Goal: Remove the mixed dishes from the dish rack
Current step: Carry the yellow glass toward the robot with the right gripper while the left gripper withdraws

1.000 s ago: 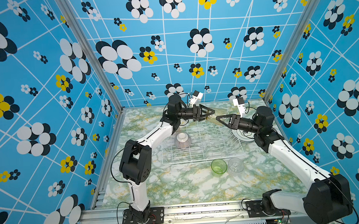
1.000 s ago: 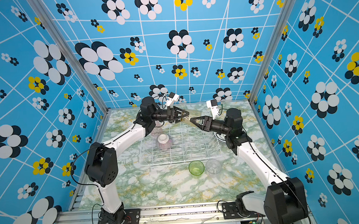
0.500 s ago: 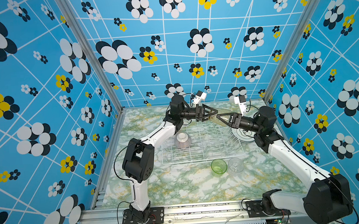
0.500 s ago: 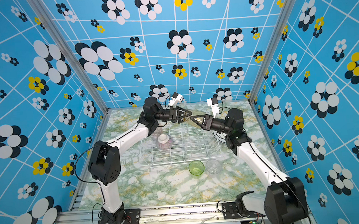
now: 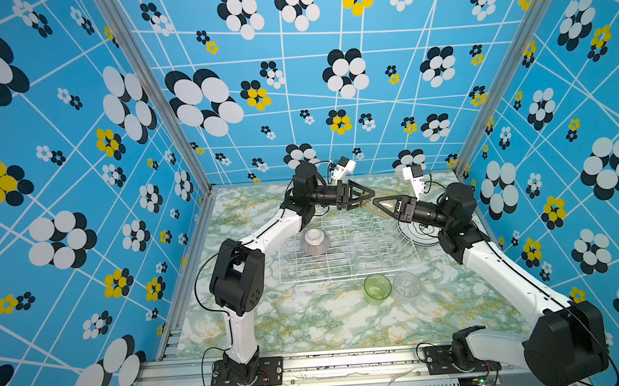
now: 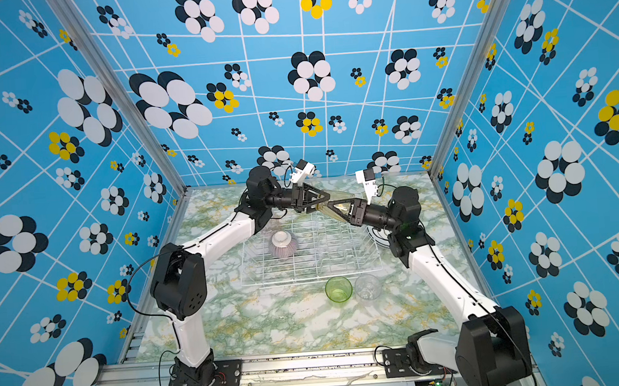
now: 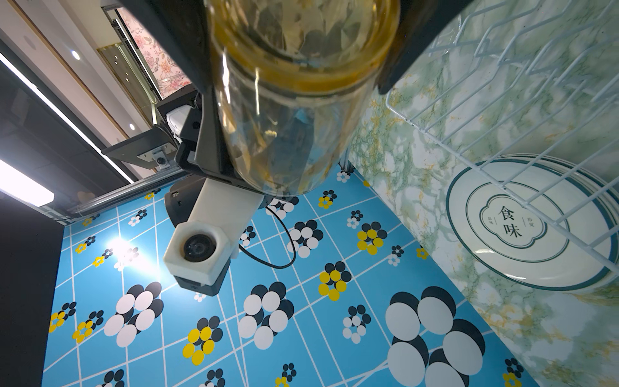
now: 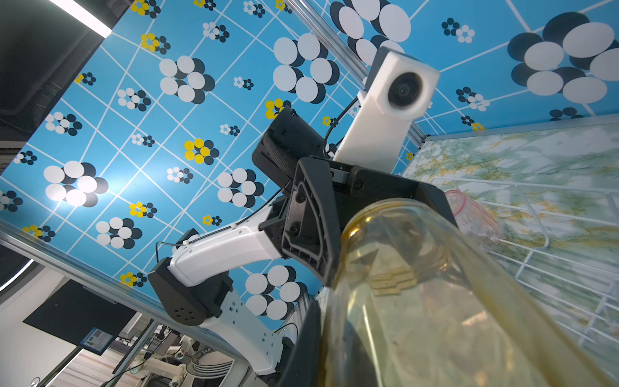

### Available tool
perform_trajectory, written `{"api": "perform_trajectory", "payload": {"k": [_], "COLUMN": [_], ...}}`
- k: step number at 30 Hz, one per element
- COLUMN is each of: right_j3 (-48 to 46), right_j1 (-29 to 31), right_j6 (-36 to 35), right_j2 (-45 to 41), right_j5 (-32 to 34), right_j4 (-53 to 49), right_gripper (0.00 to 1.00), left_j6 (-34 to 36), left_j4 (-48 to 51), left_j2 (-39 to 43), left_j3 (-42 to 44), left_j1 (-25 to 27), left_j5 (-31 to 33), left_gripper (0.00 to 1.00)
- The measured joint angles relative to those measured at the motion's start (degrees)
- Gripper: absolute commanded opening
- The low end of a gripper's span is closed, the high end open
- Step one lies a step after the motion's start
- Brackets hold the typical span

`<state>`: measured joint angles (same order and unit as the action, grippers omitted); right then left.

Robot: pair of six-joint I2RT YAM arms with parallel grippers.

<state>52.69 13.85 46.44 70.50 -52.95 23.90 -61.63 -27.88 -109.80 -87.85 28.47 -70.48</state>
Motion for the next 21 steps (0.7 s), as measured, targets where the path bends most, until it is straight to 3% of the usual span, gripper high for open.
{"api": "perform_trajectory", "payload": {"k": [4, 12, 16, 21], "right_j3": [1.05, 6.34, 12.94, 22.38], "right_j1": [0.44, 0.81, 6.73, 17.97], "right_j6": [-4.63, -14.86, -22.86, -31.58], "right_j2": [-2.86, -5.42, -4.42, 0.28], "right_j5": [-0.72, 4.76, 11.21, 21.29], "right_j4": [-7.13, -26.82, -40.68, -54.64], "right_gripper": [0.0, 0.0, 0.0, 0.0], "left_j6": [9.31, 31.19, 39.08, 45.11], "left_j4": [12.31, 40.33, 51.28, 58.21], "left_j2": [4.28, 13.57, 17.49, 24.5], "left_j3": [0.13, -0.09, 0.02, 2.43], "left_j1": [-0.37, -7.76, -7.76, -7.74], "left_j5": [1.51, 22.25, 32.46, 40.04], "left_gripper": [0.71, 0.73, 0.74, 0.74]}}
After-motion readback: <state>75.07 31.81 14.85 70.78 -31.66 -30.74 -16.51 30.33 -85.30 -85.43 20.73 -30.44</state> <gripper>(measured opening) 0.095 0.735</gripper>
